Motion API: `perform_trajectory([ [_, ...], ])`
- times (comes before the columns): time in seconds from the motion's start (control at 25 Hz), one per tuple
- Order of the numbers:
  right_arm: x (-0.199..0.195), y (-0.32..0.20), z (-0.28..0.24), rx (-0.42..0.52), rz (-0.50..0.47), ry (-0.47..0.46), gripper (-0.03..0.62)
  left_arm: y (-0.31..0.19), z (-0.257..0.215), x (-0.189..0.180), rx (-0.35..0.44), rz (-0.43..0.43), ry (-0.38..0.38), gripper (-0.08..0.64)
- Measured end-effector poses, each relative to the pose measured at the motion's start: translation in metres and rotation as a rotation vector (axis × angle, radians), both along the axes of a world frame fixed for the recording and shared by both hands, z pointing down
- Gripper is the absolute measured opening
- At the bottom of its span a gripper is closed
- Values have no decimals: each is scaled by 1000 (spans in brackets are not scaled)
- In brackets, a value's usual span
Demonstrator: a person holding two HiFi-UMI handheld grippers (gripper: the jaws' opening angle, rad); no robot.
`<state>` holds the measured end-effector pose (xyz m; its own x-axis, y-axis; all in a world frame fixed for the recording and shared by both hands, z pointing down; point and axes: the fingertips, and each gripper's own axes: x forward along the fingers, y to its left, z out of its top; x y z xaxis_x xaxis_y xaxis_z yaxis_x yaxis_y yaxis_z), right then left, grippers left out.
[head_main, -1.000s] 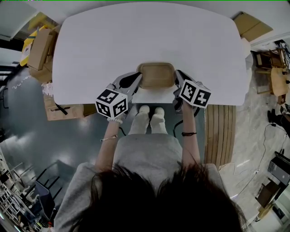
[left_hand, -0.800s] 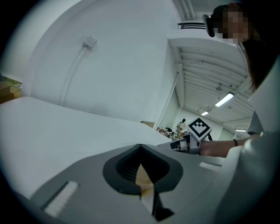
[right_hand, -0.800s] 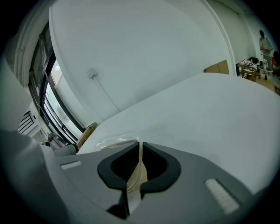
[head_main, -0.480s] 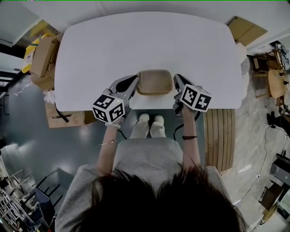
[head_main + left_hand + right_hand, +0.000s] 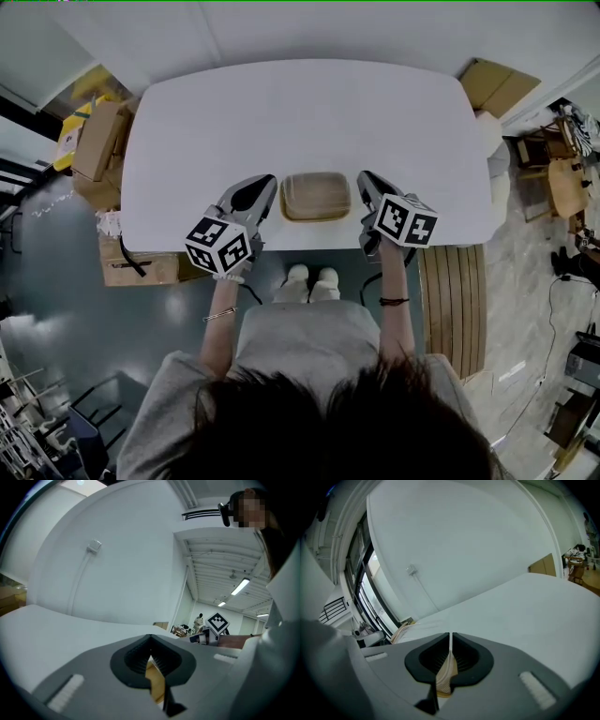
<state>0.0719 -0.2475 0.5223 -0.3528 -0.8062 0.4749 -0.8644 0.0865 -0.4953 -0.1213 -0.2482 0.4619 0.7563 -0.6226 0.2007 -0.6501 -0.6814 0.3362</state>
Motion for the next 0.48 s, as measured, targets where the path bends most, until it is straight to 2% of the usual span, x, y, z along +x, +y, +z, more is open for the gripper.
perform_trajectory([
  [0.48, 6, -1, -50, 126, -29, -20, 33, 3, -37, 2, 95, -10, 25, -5],
])
